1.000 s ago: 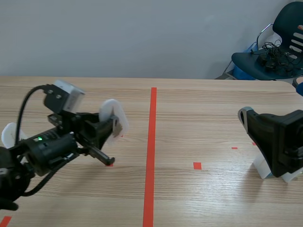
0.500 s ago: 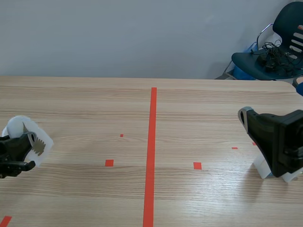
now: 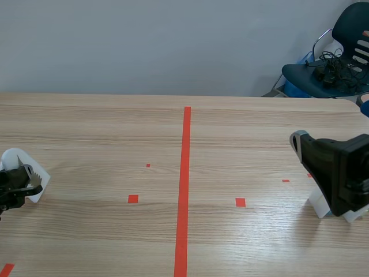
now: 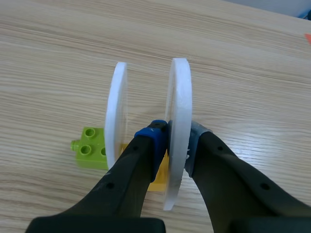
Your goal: Do the leaf sorting experiment
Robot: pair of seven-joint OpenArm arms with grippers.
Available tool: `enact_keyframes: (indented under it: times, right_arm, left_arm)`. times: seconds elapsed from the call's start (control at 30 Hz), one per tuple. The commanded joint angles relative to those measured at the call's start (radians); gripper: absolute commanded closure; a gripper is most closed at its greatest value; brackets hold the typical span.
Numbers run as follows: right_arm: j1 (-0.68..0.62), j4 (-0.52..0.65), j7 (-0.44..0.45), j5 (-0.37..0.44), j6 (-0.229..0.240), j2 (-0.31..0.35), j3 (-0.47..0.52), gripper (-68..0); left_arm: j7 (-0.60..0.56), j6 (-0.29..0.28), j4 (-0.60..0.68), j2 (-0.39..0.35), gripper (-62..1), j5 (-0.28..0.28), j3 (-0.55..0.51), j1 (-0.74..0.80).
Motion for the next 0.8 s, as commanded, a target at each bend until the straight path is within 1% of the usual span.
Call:
enact_keyframes:
  times: [0.0,0.13,0.17,0.37,0.43,0.5,0.57,0.63,0.7,0.77]
  right_arm:
    - [0.011,0.006,0.018,0.005,-0.006,0.003,0.005,-67.9]
    - [0.011,0.006,0.018,0.005,-0.006,0.003,0.005,-67.9]
    - [0.011,0.006,0.018,0.005,-0.006,0.003,0.005,-67.9]
    - [0.011,0.006,0.018,0.005,-0.006,0.003,0.005,-67.9]
    - [0.011,0.006,0.018,0.005,-0.006,0.003,0.005,-67.9]
    - [0.011,0.006,0.018,0.005,-0.006,0.003,0.005,-67.9]
    - [0.011,0.006,0.018,0.005,-0.006,0.003,0.005,-67.9]
    - [0.011,0.006,0.018,0.005,-0.006,0.003,0.005,-67.9]
    - [0.011,0.006,0.018,0.005,-0.006,0.003,0.005,-67.9]
    - [0.011,0.006,0.018,0.005,-0.006,0.003,0.005,-67.9]
  left_arm:
    - [-0.02,-0.003,0.014,-0.004,-5.8,-0.002,0.001,-0.021]
    - [-0.02,-0.004,0.004,-0.004,-6.5,-0.002,0.001,-0.028]
    - [-0.021,-0.005,0.004,-0.004,-8.7,-0.002,0.001,-0.028]
    - [-0.021,-0.006,0.004,-0.008,-27.0,-0.002,0.0,-0.028]
    - [-0.02,-0.007,0.007,-0.014,-32.2,0.0,0.0,-0.028]
    - [-0.009,-0.012,0.028,-0.027,-35.9,0.001,0.0,-0.025]
    - [0.034,-0.033,0.075,-0.043,-37.1,0.0,-0.005,-0.019]
    - [0.081,-0.078,0.148,-0.062,-37.3,-0.003,-0.023,-0.005]
    - [0.123,-0.129,0.243,-0.079,-37.3,-0.026,-0.048,0.017]
    - [0.163,-0.167,0.352,-0.094,-37.3,-0.052,-0.078,0.042]
